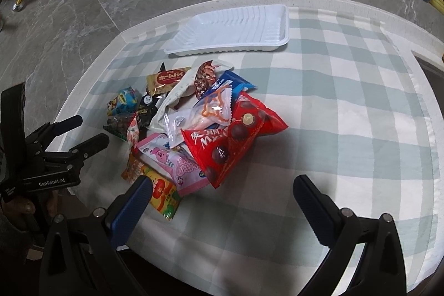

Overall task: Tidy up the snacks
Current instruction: 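Grasp the blue-yellow chip bag with left gripper while right grasps red chocolate bag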

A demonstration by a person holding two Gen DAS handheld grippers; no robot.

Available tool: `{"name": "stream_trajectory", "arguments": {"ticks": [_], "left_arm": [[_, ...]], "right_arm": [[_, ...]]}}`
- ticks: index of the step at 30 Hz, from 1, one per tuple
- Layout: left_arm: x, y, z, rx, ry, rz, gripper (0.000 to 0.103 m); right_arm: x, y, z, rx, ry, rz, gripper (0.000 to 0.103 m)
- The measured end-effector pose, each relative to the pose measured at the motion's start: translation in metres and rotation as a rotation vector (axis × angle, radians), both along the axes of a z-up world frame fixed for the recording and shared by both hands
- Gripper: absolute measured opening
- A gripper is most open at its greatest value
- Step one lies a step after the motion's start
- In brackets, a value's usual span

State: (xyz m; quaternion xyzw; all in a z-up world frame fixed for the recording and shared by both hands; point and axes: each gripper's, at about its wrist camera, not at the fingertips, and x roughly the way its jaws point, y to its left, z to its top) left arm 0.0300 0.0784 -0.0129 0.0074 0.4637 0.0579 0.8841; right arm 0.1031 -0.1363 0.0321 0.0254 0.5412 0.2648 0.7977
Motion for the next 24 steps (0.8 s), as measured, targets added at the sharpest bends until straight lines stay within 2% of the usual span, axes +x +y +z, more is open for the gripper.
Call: {"name": "stream_trajectory", "arguments": {"ticks": [6,17,22,24], "left_arm": [[0.02,0.03,-0.008,0.037,0.016,0.012,0.103],[0.062,0.063,-0.032,0.078,0.066,-0.071,0.103],[0.076,0.068,-0.042,0.088,0.085,-0.098,0.103],[0.082,0.071,-0.046,0.084,0.092,-0.112,0.103]], "right_arm": [[0.017,0.006,-0.01,0.036,0.042,-0.035,0.103],[0.048,0.004,-0.04,0.162,0.204,-0.169,0.103],[0.054,0.007,-0.052,0.2,0.256,-0.198,0.096],[0.056,0.008,-0.057,0.211,0.275,-0.209,0.09]]}}
